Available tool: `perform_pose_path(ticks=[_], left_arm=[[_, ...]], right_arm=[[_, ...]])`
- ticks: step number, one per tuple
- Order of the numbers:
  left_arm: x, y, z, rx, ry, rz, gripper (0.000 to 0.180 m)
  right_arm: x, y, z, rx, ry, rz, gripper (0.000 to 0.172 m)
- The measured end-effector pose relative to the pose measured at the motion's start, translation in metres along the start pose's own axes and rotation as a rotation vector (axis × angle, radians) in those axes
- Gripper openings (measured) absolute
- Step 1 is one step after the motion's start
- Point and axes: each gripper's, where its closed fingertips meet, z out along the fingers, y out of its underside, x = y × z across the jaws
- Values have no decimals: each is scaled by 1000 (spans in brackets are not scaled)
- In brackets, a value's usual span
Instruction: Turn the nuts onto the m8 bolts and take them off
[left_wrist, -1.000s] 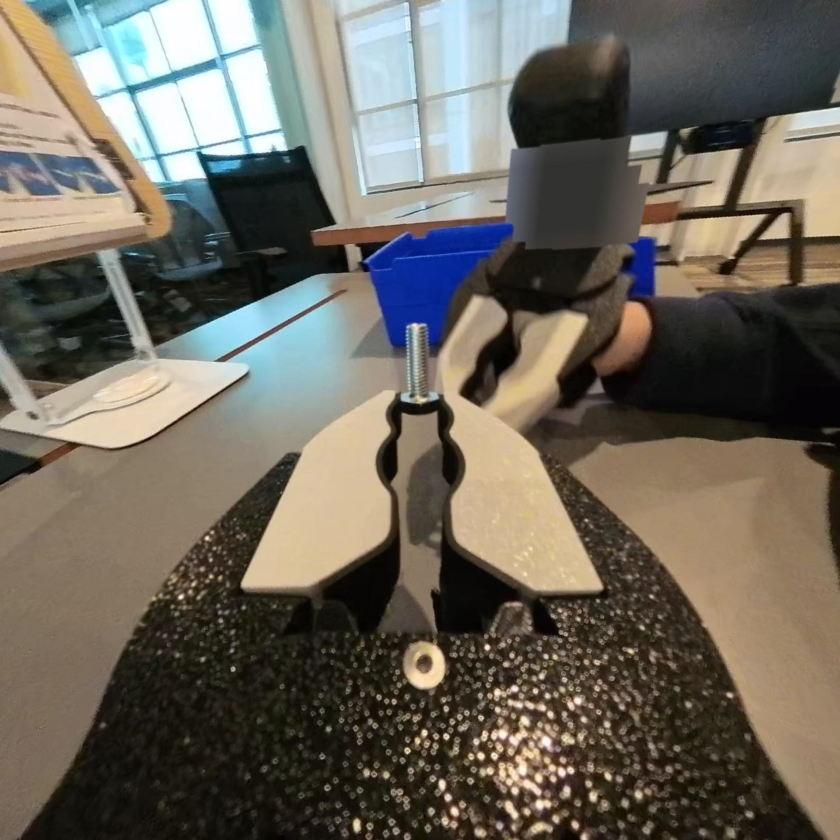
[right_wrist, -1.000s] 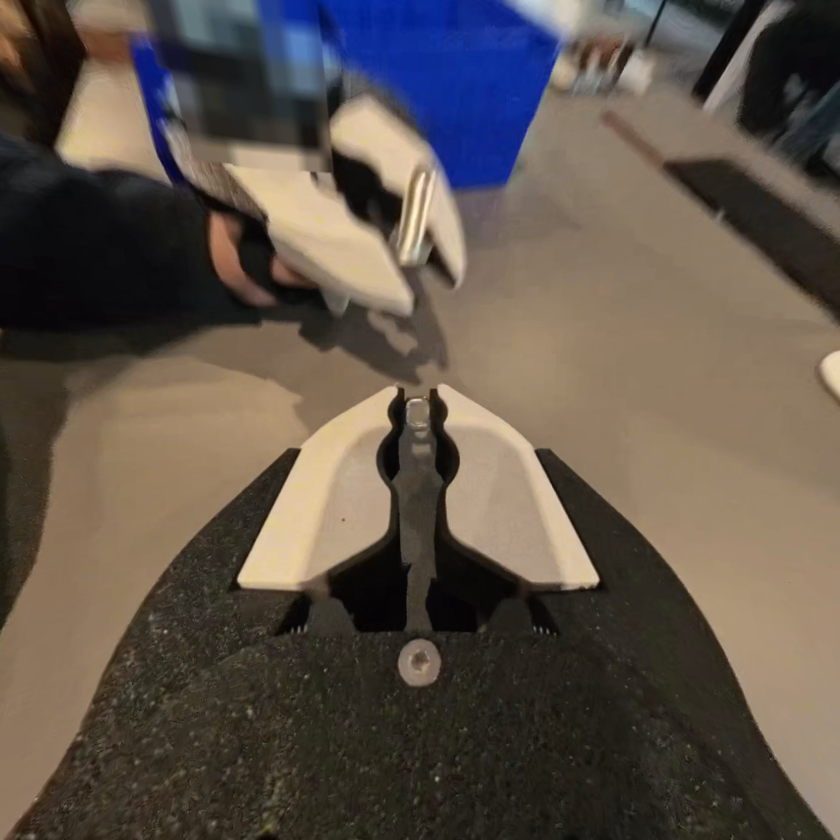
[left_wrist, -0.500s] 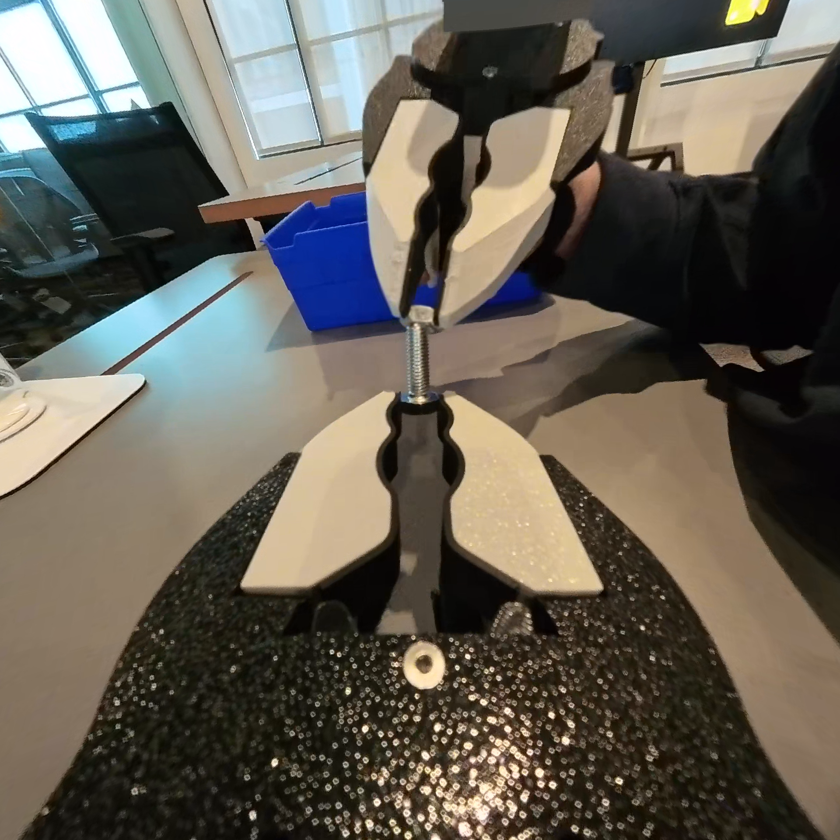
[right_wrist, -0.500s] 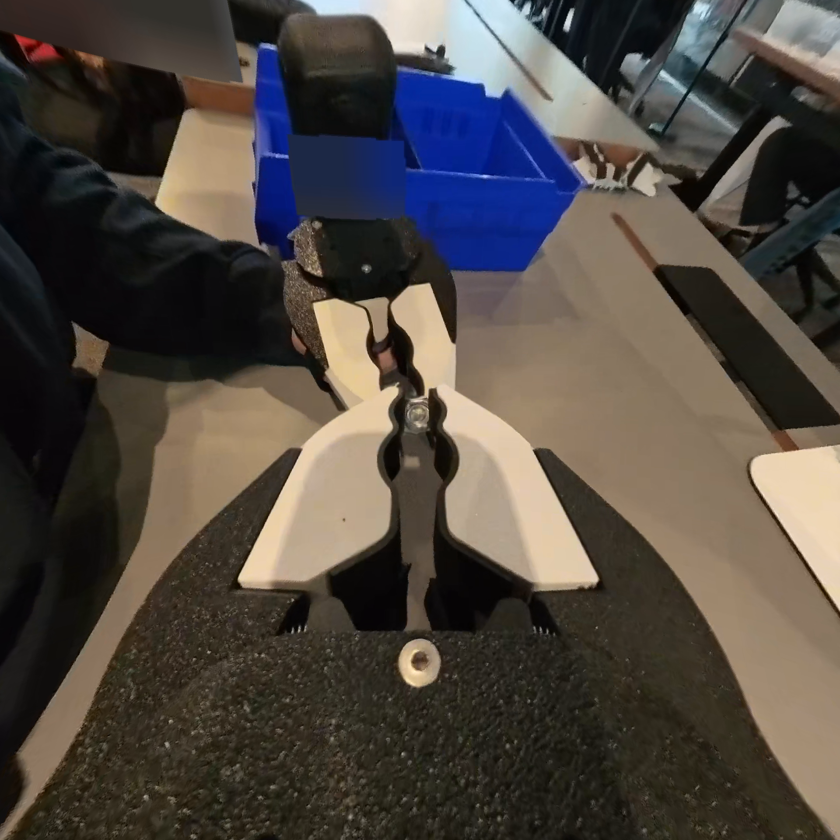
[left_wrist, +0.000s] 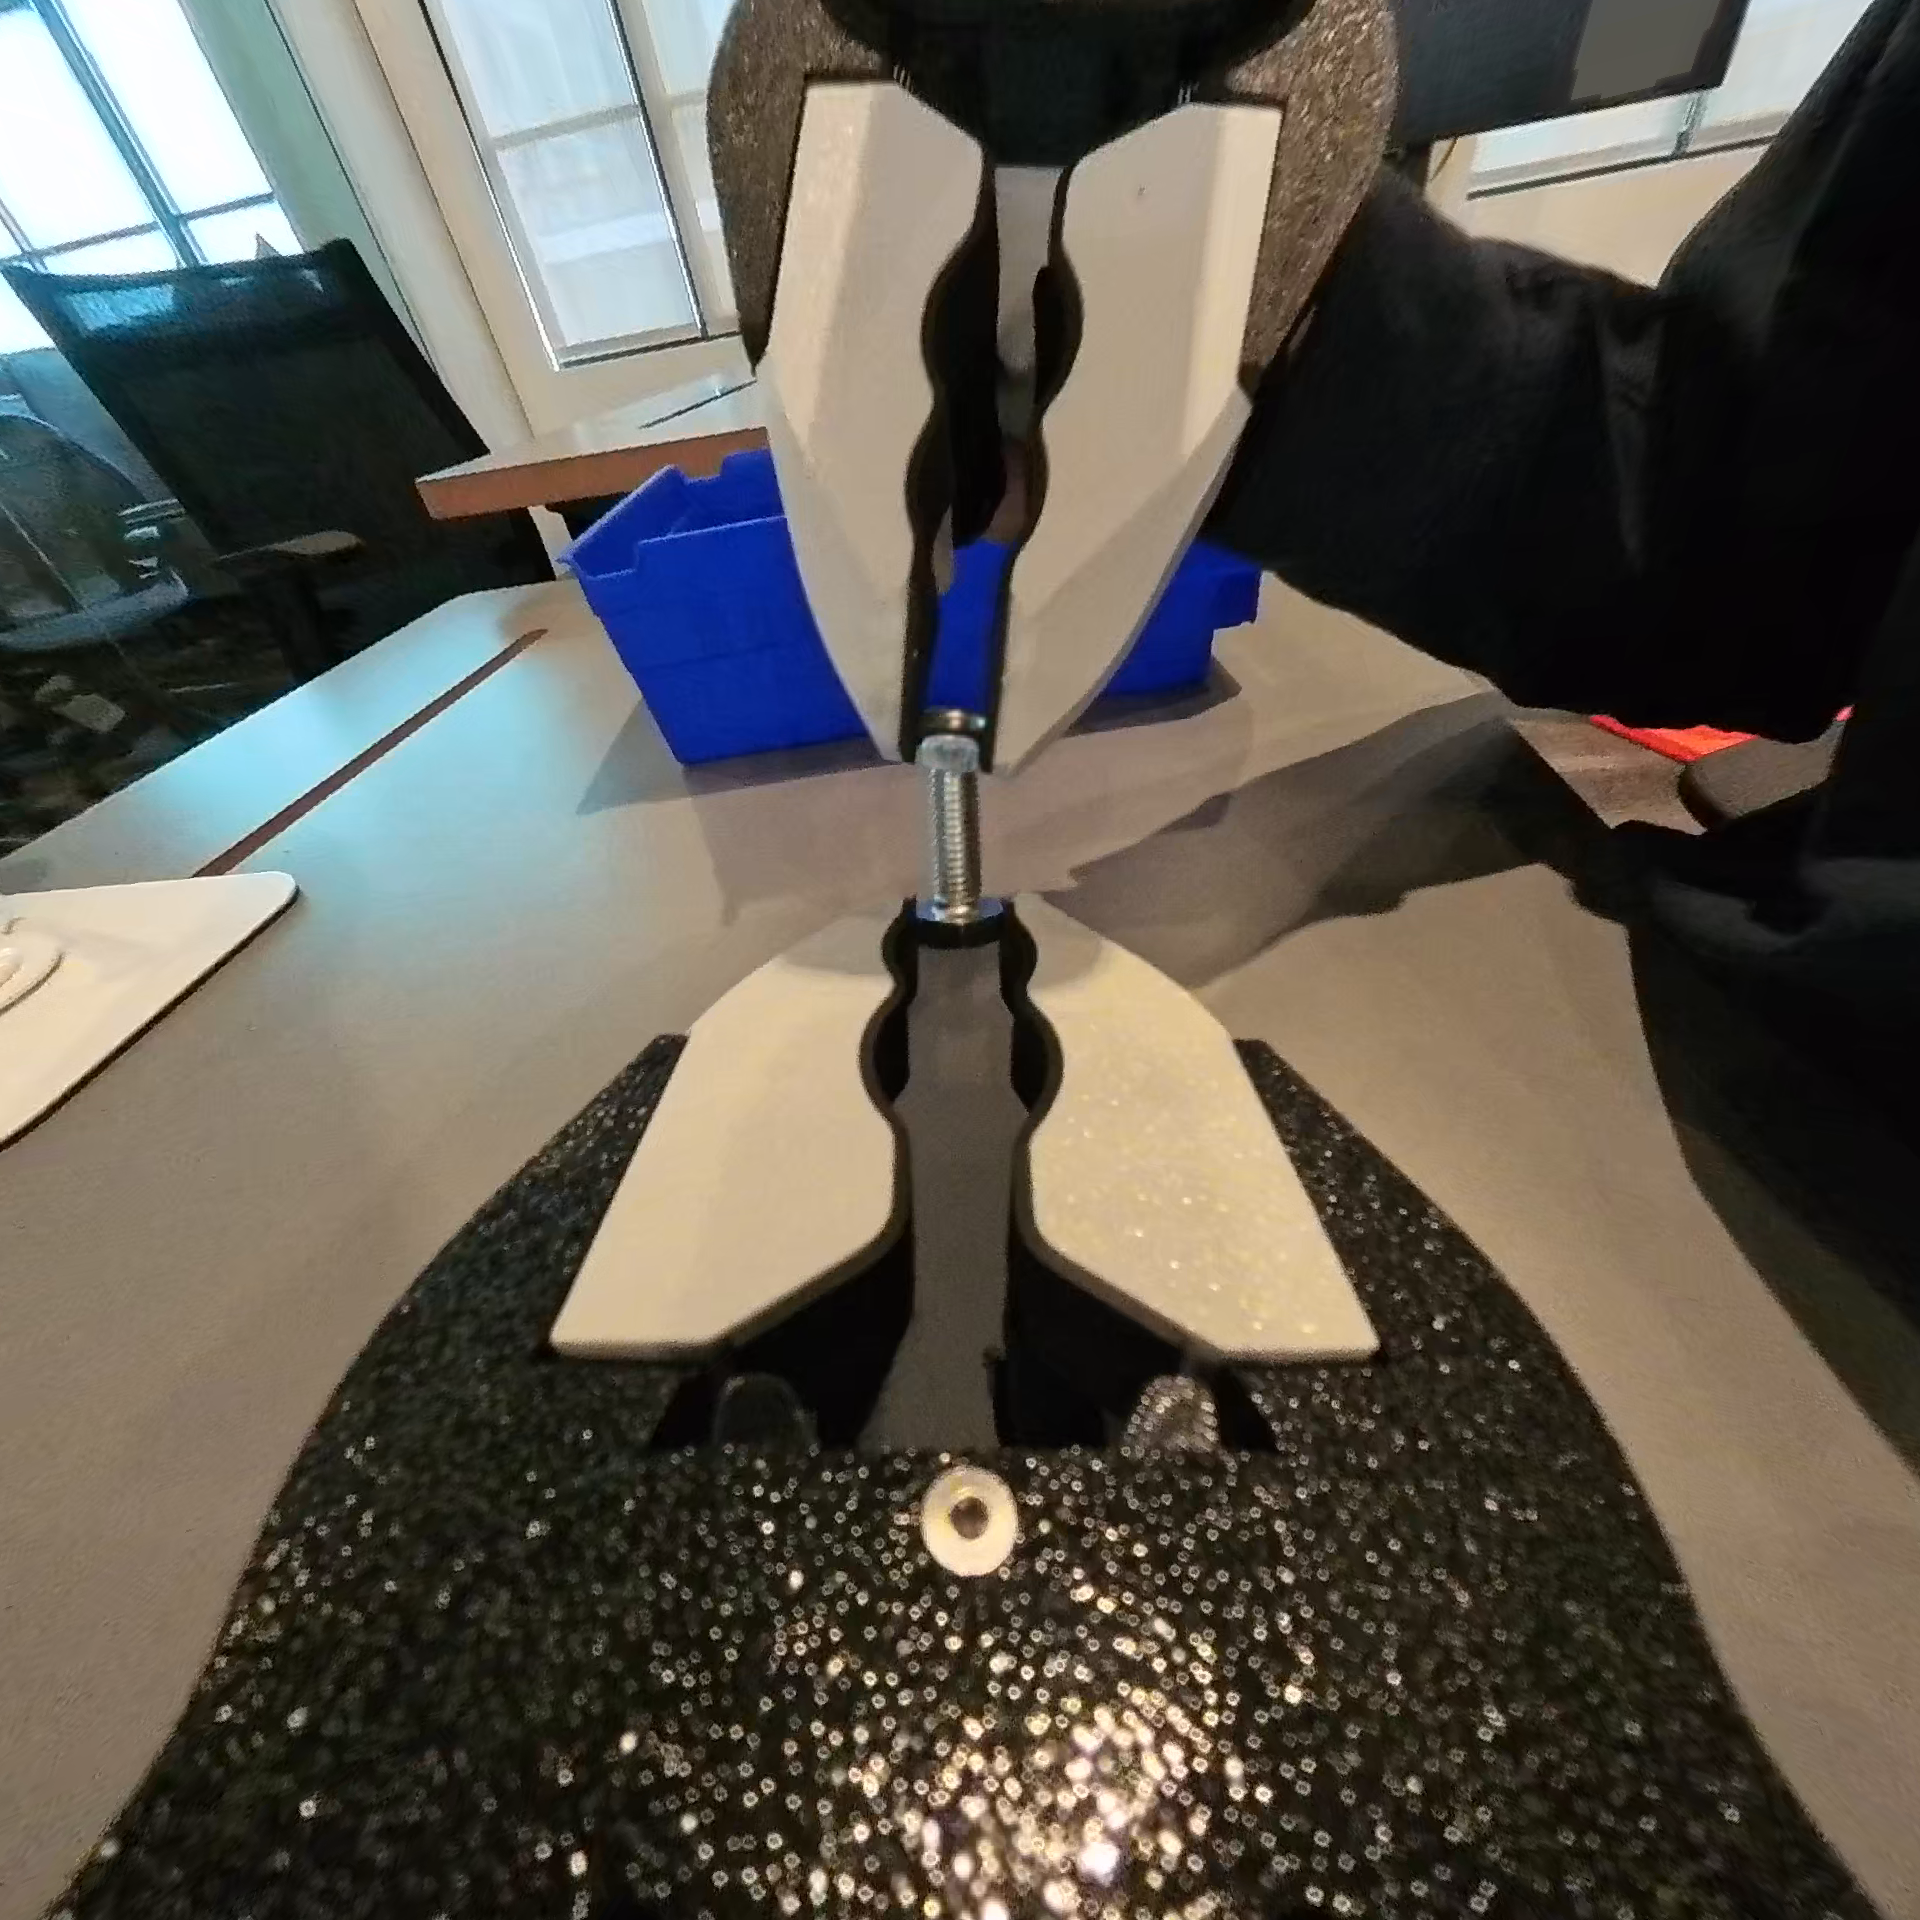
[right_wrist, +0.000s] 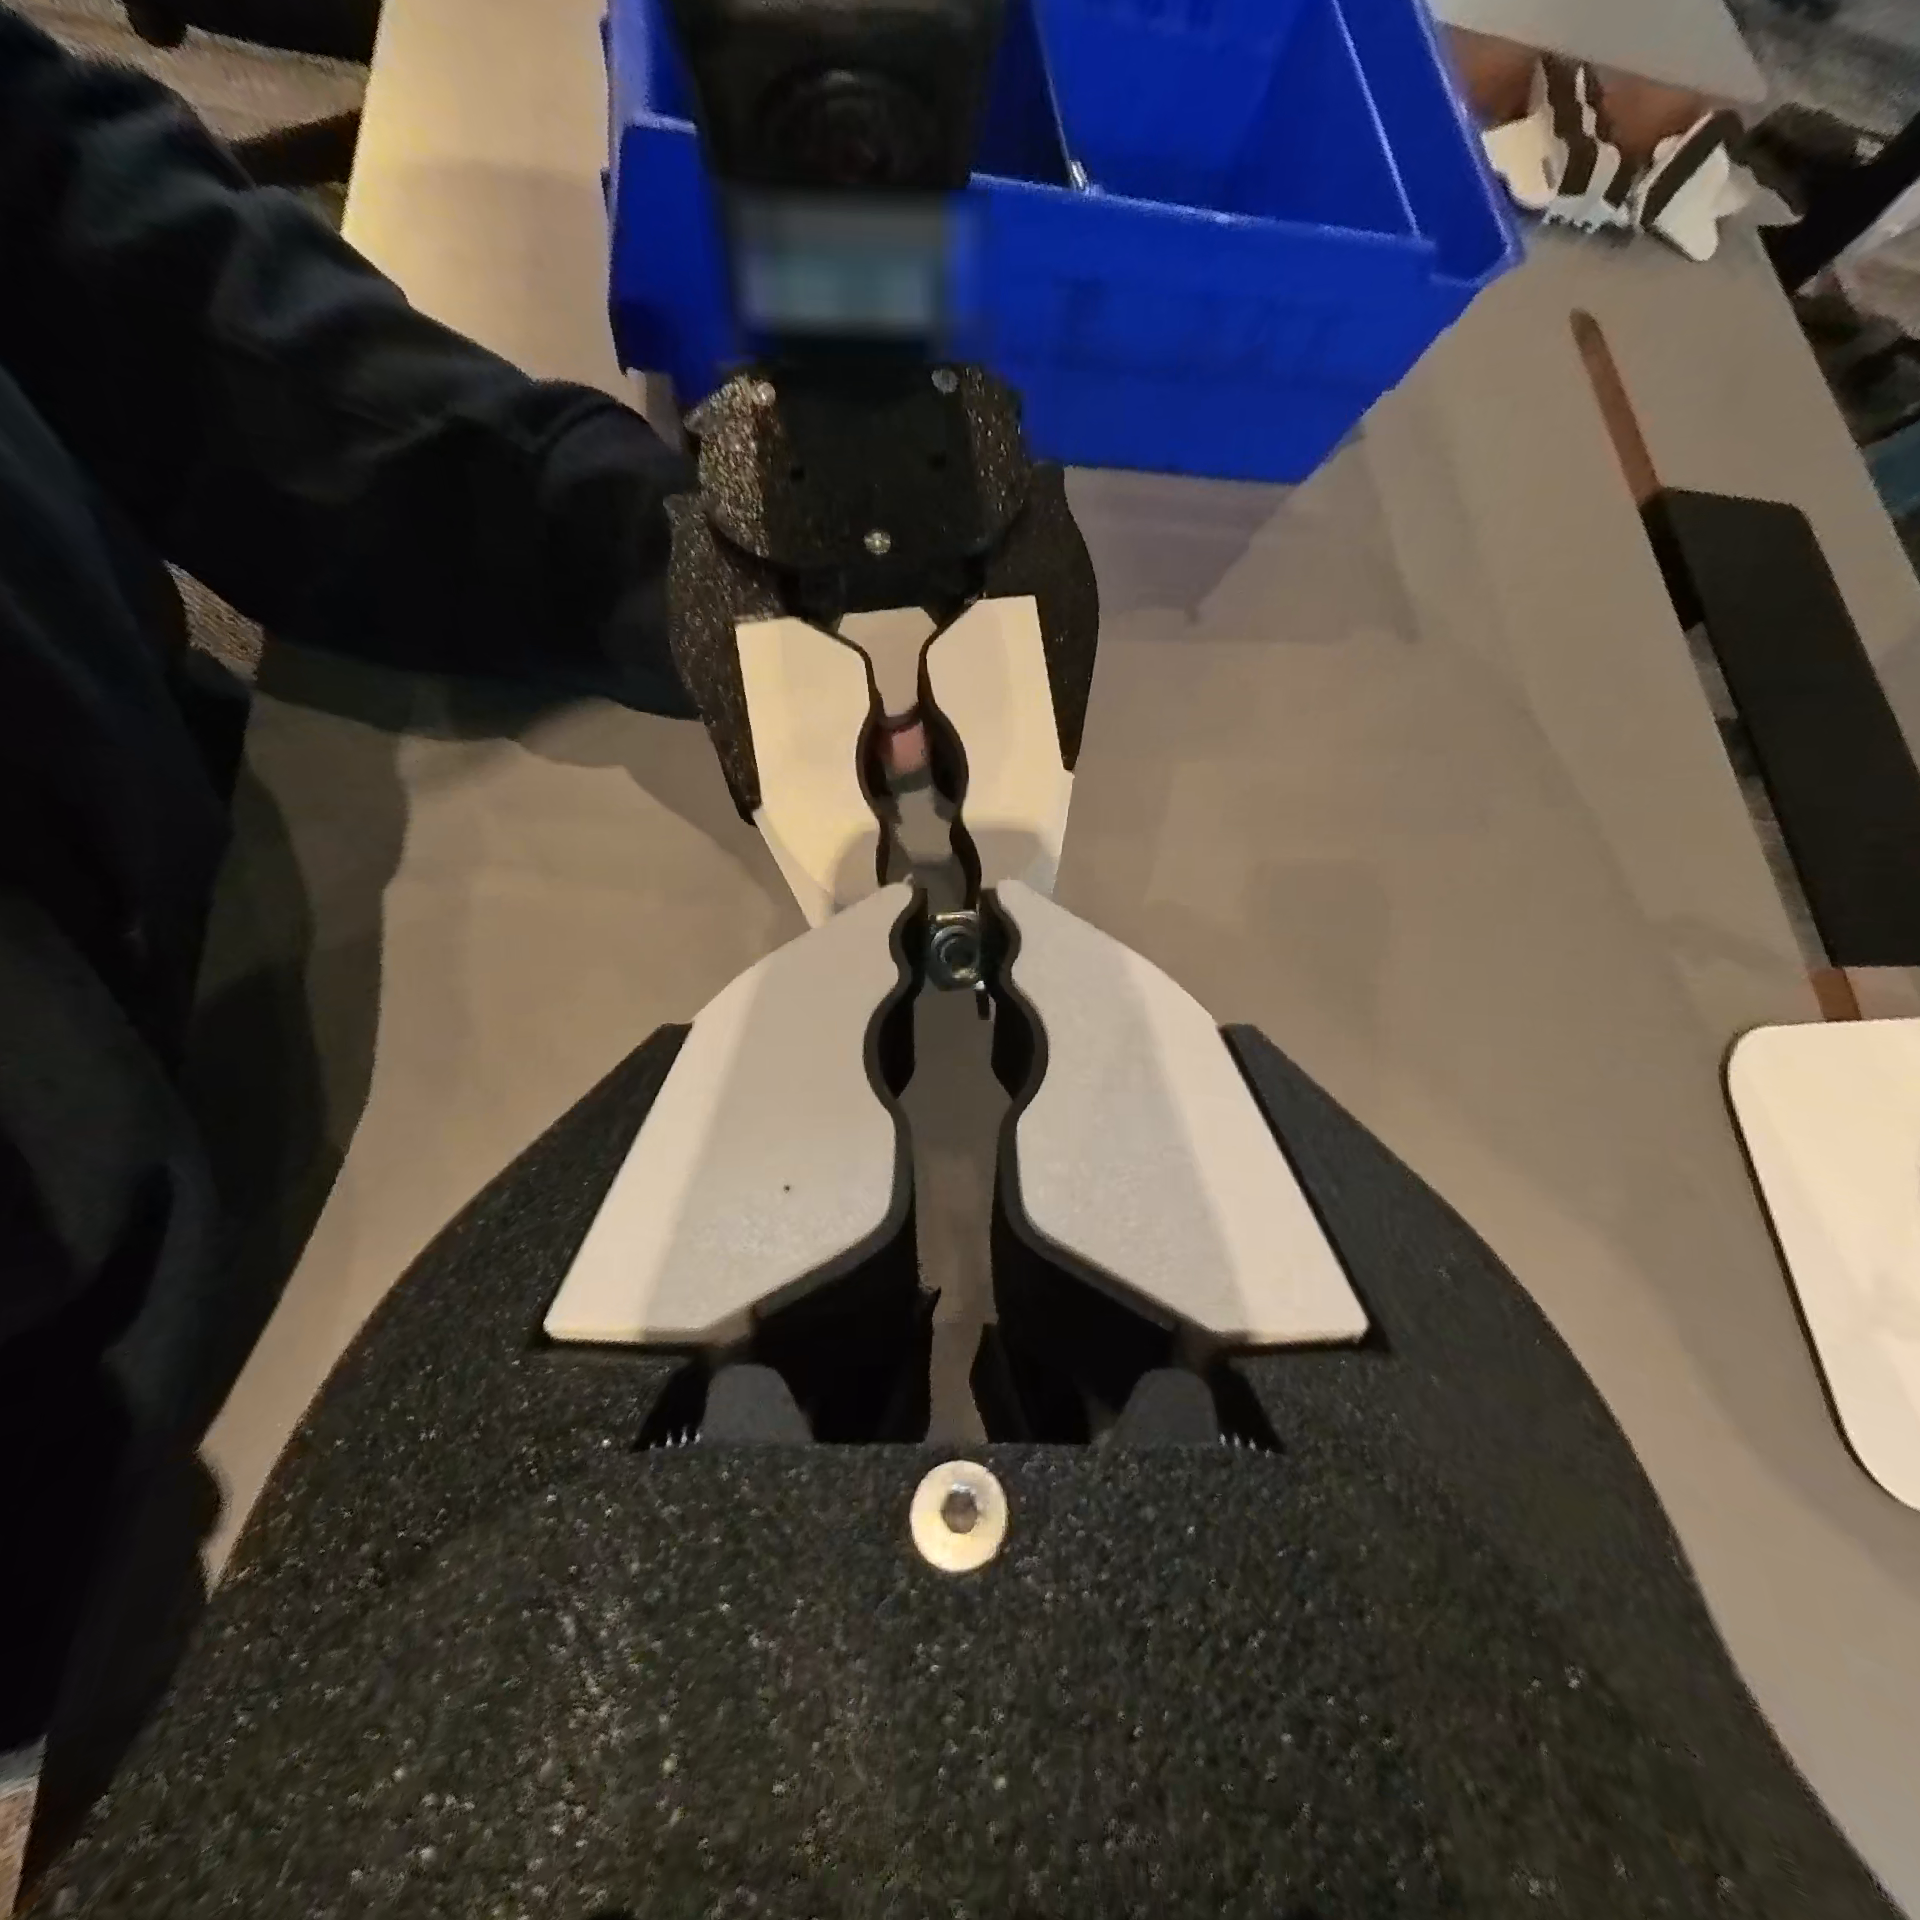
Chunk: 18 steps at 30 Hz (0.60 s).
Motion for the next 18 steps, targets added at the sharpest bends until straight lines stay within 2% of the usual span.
perform_pose_path(ticks=[9, 12, 14, 18], left_arm=[[5, -15, -5, 122, 60, -52, 14], [6, -16, -5, 133, 66, -57, 14], [6, -17, -5, 139, 69, -59, 14], [7, -17, -4, 138, 74, -57, 14]], right_arm=[[-3, -17, -5, 258, -13, 26, 9], [-3, -19, -6, 303, 14, 25, 8], [-3, -21, -7, 343, 26, 21, 0], [0, -21, -6, 399, 56, 32, 0]])
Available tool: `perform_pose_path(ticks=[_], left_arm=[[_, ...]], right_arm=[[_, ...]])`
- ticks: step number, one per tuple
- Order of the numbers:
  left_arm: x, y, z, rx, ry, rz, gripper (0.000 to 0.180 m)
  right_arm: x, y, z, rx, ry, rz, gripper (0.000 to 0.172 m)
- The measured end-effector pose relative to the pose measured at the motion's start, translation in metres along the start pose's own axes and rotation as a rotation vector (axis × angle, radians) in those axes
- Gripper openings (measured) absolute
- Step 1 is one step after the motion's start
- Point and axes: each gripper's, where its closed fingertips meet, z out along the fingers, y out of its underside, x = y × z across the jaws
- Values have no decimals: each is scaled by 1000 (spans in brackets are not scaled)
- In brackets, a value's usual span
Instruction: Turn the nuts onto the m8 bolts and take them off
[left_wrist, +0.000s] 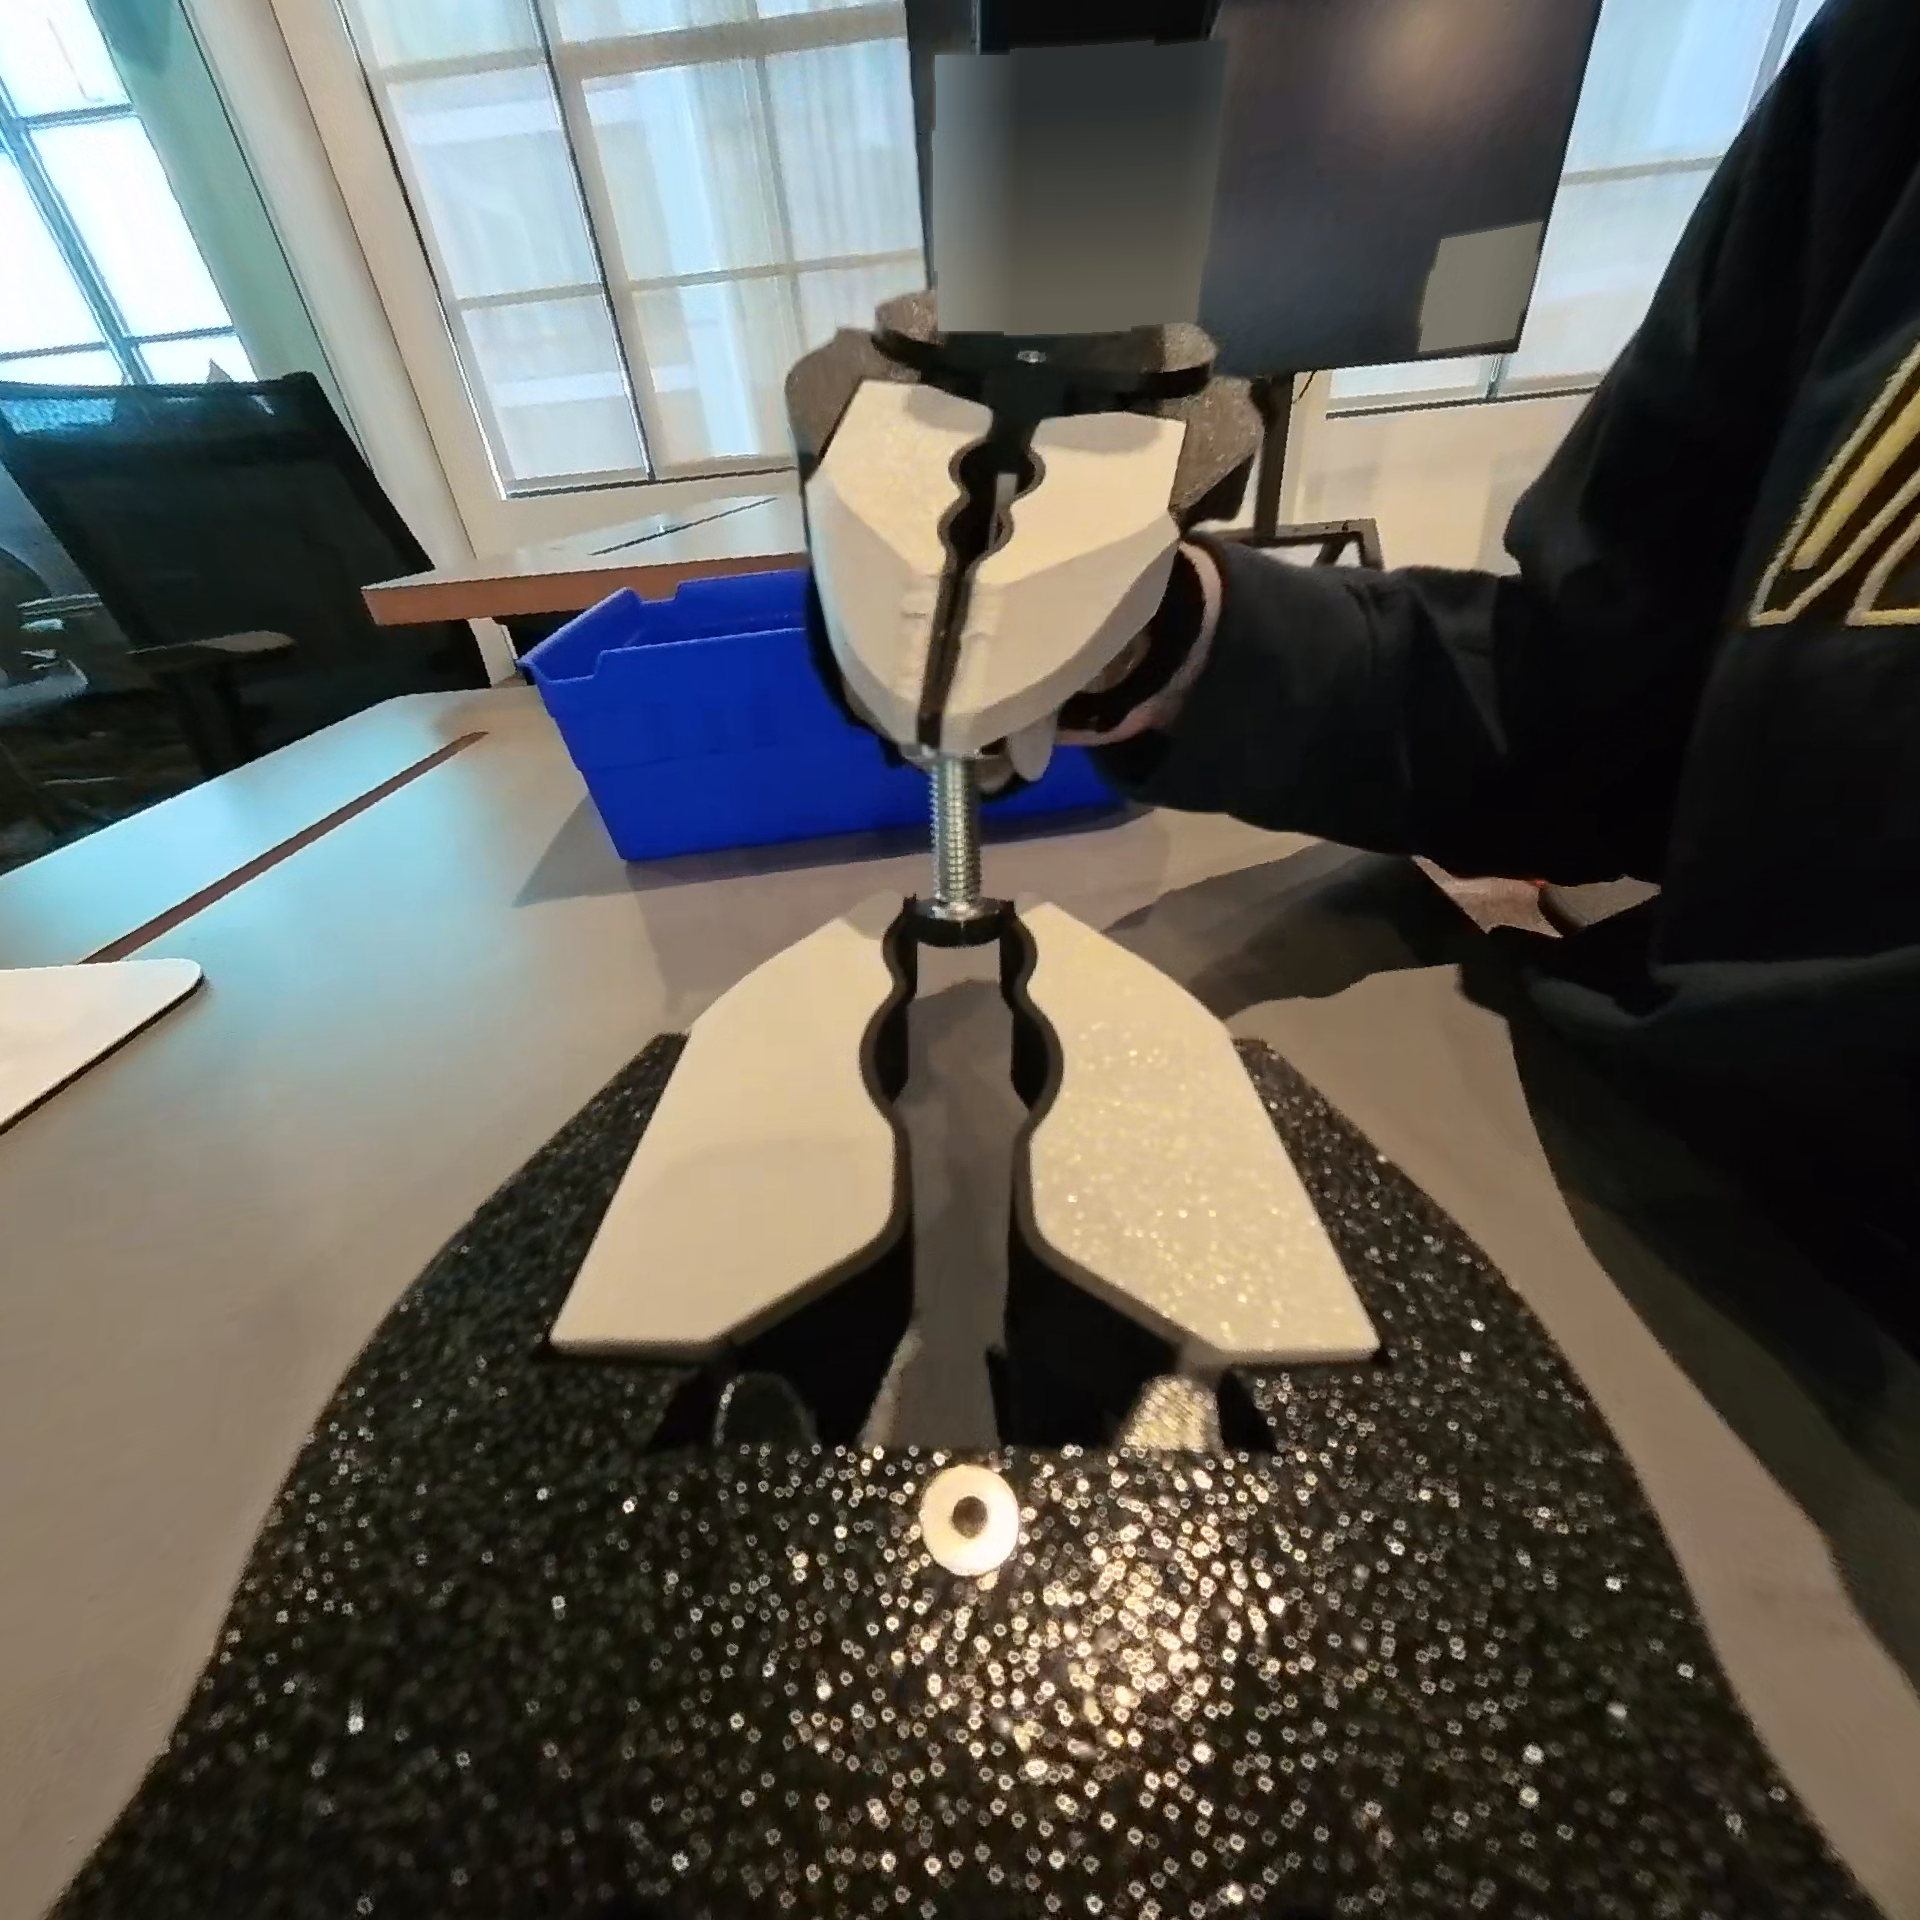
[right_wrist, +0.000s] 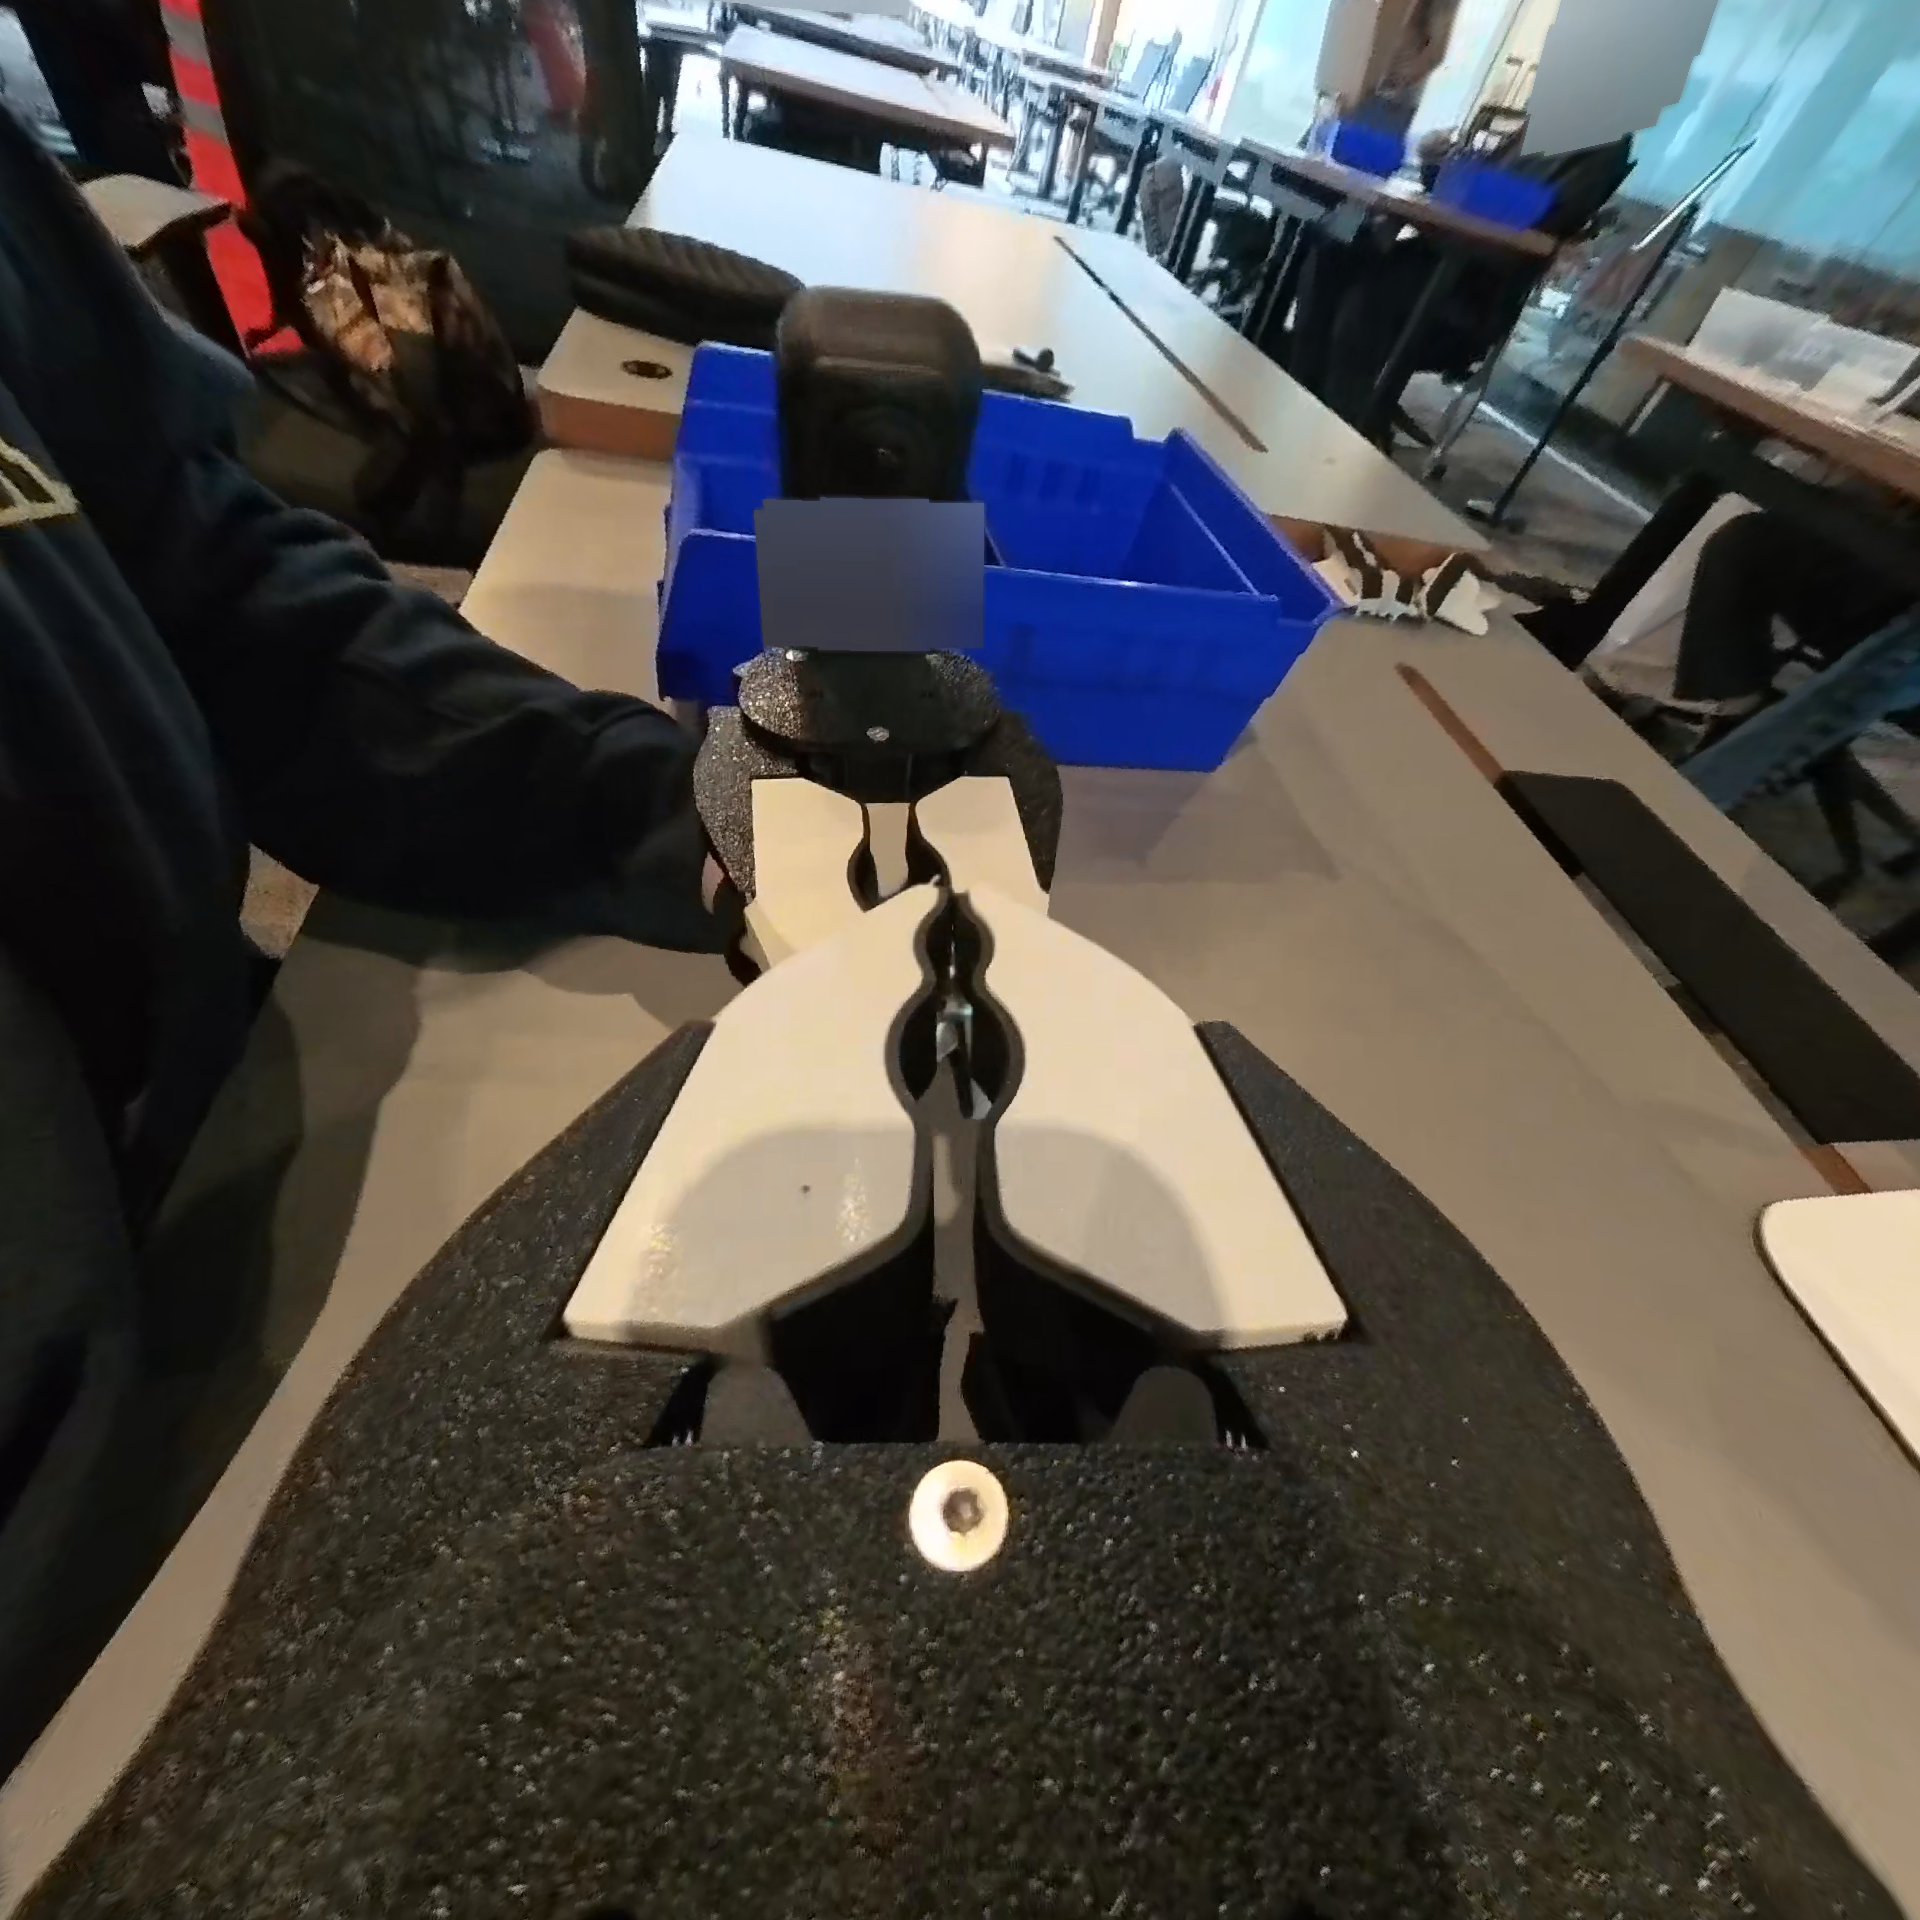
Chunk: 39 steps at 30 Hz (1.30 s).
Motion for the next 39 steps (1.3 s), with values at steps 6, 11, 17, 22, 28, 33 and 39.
perform_pose_path(ticks=[6, 11, 17, 22, 28, 33, 39], left_arm=[[-1, 1, 1, -6, -7, 3, 14], [-2, 0, 0, 0, -16, 2, 14], [-2, -1, 0, 7, -15, 0, 14], [-2, -2, 0, 13, -18, -1, 14], [-4, -2, 0, 15, -24, -11, 14], [-7, -3, -1, 25, -32, -28, 14], [-7, -2, 0, 17, -32, -28, 14]], right_arm=[[1, 1, -1, 81, -12, 79, 0], [2, -1, -3, 221, -62, 211, 0], [3, -1, -7, 356, -112, 325, 0], [3, -2, -7, 391, -120, 340, 0], [5, -2, -8, 388, -79, 300, 0], [7, -2, -10, 384, -53, 275, 0], [7, -1, -9, 361, -36, 255, 0]])
